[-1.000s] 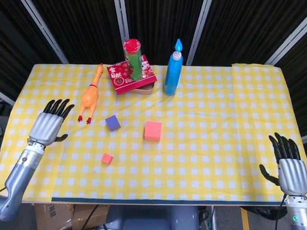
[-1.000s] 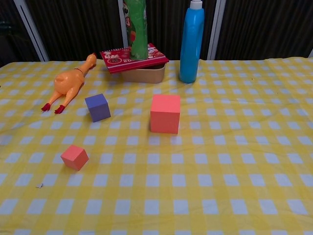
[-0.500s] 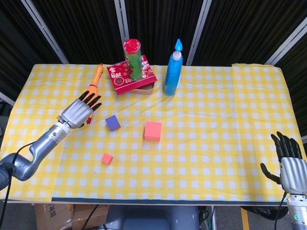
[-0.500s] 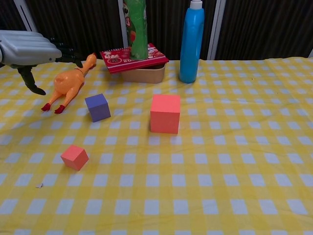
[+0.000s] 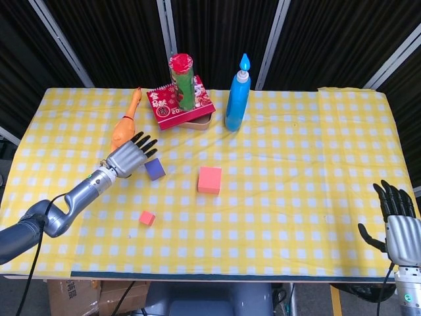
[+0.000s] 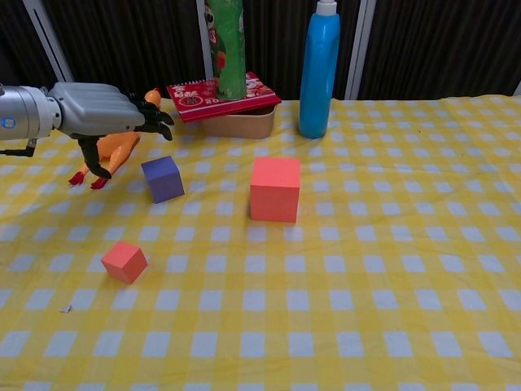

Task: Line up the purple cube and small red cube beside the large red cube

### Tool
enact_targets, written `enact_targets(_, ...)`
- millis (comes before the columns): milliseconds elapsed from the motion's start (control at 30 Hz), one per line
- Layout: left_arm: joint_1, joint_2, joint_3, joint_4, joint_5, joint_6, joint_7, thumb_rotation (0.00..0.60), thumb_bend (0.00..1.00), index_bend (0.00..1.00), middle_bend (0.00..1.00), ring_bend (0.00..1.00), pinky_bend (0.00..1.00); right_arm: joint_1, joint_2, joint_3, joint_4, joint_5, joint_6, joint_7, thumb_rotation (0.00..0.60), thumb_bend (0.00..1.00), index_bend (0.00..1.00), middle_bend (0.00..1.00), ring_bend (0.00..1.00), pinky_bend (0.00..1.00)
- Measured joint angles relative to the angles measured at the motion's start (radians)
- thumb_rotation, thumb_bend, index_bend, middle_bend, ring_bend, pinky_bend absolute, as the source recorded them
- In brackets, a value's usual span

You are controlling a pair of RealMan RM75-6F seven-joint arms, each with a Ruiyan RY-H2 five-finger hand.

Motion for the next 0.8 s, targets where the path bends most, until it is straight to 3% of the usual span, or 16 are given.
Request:
enact_targets(267,-0.037,-0.053,0.0,0.031,-0.023,-0.03,-0.008,0.6,0.26,0.17,0.0,0.0,0.03,0.0,0.003,0.001,-0.002,0.002,-0.001,0.007,0.6,0.37,0.0,0.0,0.0,0.04)
enact_targets(600,-0.047,-0.088,0.02,0.047,-0.047,-0.043,-0.005,0.6,0.33,0.43,0.0,0.0,0.03,-0.001,0.005,0.0,-0.003,0.0,-0.001,0.01,0.6,0.37,0.0,0.0,0.0,0.04)
enact_targets(800,-0.038,-0.085,0.005,0.031,-0.086,-0.033,-0.01,0.6,0.34,0.45,0.0,0.0,0.04,-0.002,0.005,-0.001,-0.003,-0.002,0.001,0.01,0.6,0.37,0.0,0.0,0.0,0.04)
